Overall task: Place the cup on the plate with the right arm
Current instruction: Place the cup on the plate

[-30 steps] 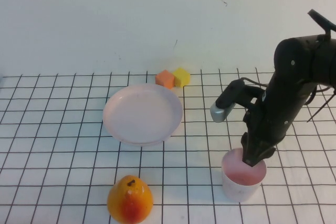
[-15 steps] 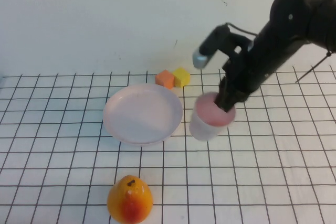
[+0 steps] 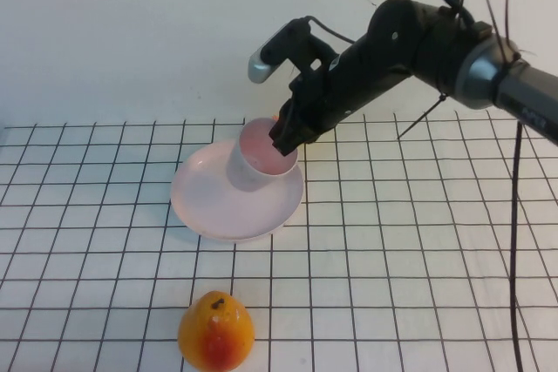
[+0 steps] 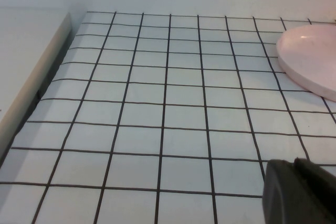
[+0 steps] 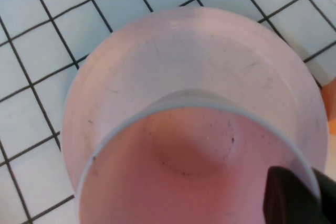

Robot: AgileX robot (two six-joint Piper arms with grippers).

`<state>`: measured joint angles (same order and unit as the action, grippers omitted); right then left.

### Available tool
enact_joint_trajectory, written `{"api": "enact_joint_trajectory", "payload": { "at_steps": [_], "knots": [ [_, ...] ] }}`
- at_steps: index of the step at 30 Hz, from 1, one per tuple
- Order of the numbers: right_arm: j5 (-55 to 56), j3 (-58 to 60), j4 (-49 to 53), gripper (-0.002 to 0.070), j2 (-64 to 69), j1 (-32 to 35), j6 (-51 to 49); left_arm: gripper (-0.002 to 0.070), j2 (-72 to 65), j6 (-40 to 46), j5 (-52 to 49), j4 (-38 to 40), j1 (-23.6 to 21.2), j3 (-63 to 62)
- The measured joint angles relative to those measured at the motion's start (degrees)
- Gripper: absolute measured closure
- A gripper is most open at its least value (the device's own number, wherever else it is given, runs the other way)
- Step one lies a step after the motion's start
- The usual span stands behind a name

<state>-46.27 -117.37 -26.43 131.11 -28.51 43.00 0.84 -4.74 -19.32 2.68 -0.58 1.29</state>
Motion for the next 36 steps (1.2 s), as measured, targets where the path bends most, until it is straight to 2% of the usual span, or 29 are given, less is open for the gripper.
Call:
{"api": "enact_joint_trajectory", "payload": {
  "at_steps": [18,20,25,27,31,36],
  "knots": [
    [-0.8,-3.8,1.0,0.0647,5.9,-0.9,1.2,0.0677,0.0,0.0,0.0,0.0,0.0,0.0],
    [-0.4,-3.8,1.1,0.0611,6.0,-0.9,-0.1,0.0677,0.0,0.0,0.0,0.0,0.0,0.0],
    [0.2,-4.4,0.9,0.0406,6.2,-0.9,-1.3,0.0677,0.0,0.0,0.0,0.0,0.0,0.0],
    [0.0,-5.8,0.7,0.0356,6.2,-0.9,-1.4,0.0677,0.0,0.0,0.0,0.0,0.0,0.0],
    [-1.1,-10.6,0.6,0.0328,6.2,-0.9,-2.4,0.0677,0.0,0.0,0.0,0.0,0.0,0.0],
    [-4.3,-18.3,4.2,0.0329,5.4,-1.0,-2.8,0.0677,0.0,0.0,0.0,0.0,0.0,0.0]
  ]
}}
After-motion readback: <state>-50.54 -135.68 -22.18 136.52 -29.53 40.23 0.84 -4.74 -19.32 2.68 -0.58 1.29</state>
